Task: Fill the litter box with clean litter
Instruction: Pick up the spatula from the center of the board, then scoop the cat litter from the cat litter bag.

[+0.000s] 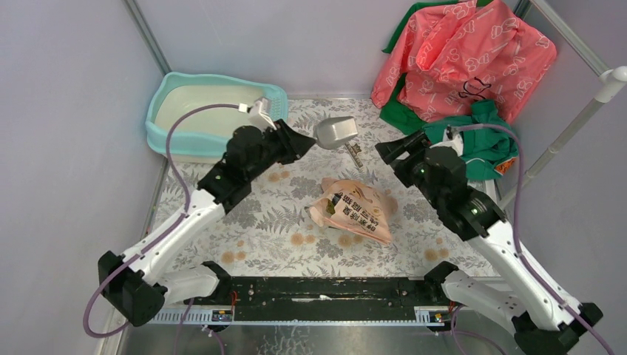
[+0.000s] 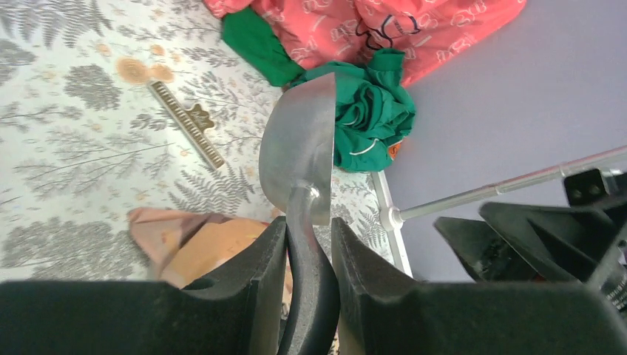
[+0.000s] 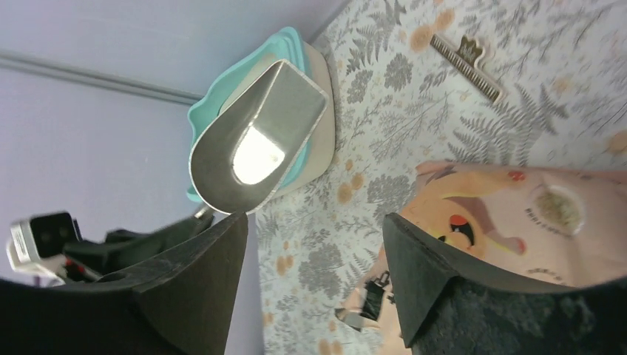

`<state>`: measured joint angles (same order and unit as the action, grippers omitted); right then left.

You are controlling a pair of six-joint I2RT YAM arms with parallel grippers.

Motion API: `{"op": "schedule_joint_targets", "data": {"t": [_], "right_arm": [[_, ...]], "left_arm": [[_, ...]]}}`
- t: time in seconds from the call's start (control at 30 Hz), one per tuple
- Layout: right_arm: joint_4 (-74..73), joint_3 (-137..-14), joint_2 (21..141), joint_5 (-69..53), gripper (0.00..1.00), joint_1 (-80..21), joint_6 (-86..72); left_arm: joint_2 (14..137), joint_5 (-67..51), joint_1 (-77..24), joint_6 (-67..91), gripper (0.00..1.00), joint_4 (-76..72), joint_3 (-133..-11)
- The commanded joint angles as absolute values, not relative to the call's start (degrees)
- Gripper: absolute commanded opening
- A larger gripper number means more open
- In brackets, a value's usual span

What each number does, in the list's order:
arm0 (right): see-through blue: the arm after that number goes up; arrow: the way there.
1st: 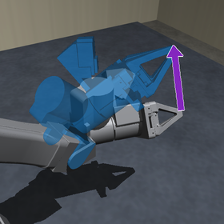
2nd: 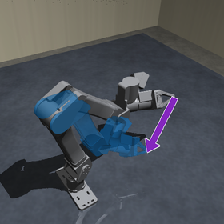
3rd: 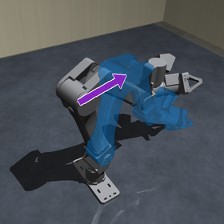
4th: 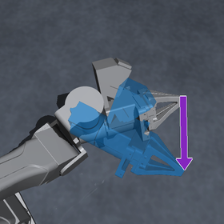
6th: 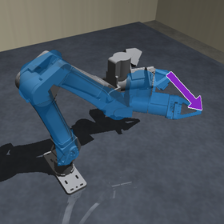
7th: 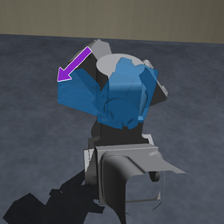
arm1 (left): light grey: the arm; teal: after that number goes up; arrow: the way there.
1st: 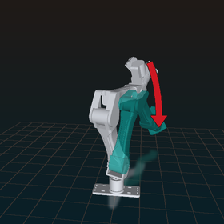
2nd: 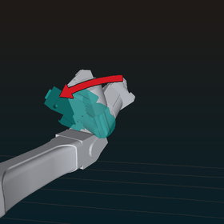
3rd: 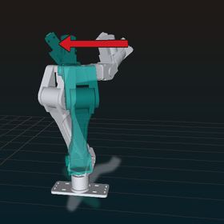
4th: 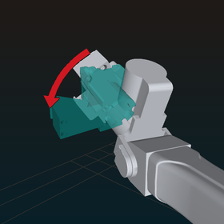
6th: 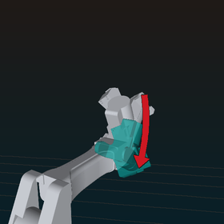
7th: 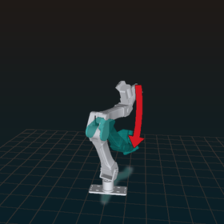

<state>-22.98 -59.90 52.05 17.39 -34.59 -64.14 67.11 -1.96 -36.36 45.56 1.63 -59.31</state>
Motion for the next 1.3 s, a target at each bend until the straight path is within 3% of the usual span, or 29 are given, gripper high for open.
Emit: {"op": "schedule_joint_targets", "data": {"t": [0.0, 0.17, 0.33, 0.6, 0.93, 1.27], "right_arm": [[-21.3, -58.5, 45.9, 18.9, 0.75, -34.7, -45.9], [-27.4, -61.3, 44.6, 14.7, 0.73, -34.7, -33.6], [-31.9, -62.3, 44.7, 13.5, 0.71, -34.7, -30.8], [-38.4, -63.6, 43.6, -1.1, 0.78, -34.7, -22.9], [-52.3, -65.9, 44.5, -4.2, 0.75, -34.8, -13.0], [-51.8, -66.0, 43.1, -6.2, 0.76, -34.8, -6.3]], "left_arm": [[62.1, -10.0, -31.8, 43.1, 0.08, 14.2, -64.4], [56.0, -11.6, -30.9, 43.0, 0.08, 25.3, -66.8], [48.3, -9.6, -30.9, 43.8, 0.09, 37.4, -68.6], [41.1, -6.2, -30.9, 45.0, 0.09, 50.9, -70.6], [38.6, -7.4, -30.9, 45.1, 0.08, 59.1, -68.8], [39.8, -10.7, -30.9, 42.9, 0.08, 61.4, -67.8]]}}
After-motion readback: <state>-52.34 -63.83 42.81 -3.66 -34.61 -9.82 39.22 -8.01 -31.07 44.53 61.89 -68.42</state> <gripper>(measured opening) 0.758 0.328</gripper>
